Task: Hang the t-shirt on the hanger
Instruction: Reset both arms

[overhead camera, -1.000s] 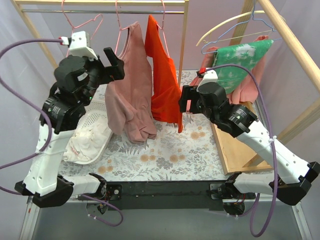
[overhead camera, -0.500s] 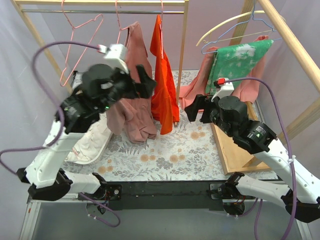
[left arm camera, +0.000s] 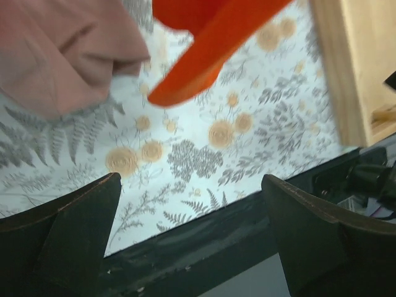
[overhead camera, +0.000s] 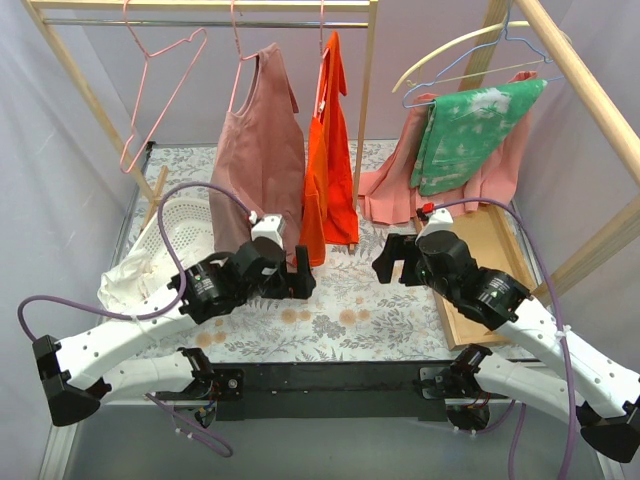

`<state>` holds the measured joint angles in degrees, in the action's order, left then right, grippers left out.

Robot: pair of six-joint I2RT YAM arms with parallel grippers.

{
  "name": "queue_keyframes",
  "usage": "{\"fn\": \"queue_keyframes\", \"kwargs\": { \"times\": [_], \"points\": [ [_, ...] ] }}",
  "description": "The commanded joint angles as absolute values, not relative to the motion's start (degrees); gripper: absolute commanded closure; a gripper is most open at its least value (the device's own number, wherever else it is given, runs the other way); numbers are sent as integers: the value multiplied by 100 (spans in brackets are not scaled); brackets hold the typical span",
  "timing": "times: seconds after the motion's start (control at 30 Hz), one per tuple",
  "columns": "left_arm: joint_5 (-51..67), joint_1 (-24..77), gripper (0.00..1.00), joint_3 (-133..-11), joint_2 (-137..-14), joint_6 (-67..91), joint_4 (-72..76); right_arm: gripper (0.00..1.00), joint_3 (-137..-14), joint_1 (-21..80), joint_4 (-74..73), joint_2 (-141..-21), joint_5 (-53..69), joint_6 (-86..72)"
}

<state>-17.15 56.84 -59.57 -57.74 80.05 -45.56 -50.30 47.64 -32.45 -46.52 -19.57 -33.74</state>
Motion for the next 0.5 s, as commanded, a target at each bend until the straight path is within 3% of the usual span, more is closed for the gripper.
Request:
{"fn": "queue_keyframes", "kwargs": {
  "times": [0.0, 0.27, 0.47],
  "points": [
    [-1450, 5792, 2, -5213, -5458, 8682, -4280, 2, -4659, 4755, -3006, -4491, -1802, -3647],
    [-1643, 5792, 2, -5010, -5862, 9105, -4904, 2, -4114, 4755, -2953, -4307, -1687, -3972],
    [-1556, 5801, 2, -4861, -5520, 9070, -4466, 2, -4087, 4755, -2962, -4263, -1793, -3955]
  ]
}}
